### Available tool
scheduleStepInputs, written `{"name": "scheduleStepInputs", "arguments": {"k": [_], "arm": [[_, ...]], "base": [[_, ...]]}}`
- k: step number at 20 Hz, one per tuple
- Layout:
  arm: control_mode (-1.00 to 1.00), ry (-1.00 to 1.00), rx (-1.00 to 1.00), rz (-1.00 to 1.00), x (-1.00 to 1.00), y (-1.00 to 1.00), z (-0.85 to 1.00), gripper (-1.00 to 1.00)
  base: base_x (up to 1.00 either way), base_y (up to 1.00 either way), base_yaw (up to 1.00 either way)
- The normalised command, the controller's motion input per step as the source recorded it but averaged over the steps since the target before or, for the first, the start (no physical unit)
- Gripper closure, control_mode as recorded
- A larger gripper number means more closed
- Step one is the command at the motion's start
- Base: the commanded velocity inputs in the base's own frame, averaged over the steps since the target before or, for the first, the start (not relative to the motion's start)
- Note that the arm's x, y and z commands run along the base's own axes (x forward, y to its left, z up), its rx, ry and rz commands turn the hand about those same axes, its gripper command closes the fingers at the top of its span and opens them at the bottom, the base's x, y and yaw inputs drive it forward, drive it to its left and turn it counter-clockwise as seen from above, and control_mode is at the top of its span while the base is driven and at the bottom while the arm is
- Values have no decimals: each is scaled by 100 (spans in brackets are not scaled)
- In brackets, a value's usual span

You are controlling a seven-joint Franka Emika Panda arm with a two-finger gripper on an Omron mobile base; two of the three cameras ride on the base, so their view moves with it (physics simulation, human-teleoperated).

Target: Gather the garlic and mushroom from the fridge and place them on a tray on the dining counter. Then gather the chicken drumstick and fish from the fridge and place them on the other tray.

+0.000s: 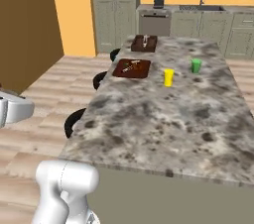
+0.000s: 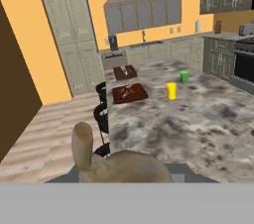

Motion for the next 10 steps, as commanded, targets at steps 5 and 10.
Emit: {"name": "scheduleStepInputs", "arguments": {"k": [5,10], "arm": [[100,0,0,0,0,0,0,100],[100,0,0,0,0,0,0,100]], "base": [[3,100,-7],[23,100,-17]]}}
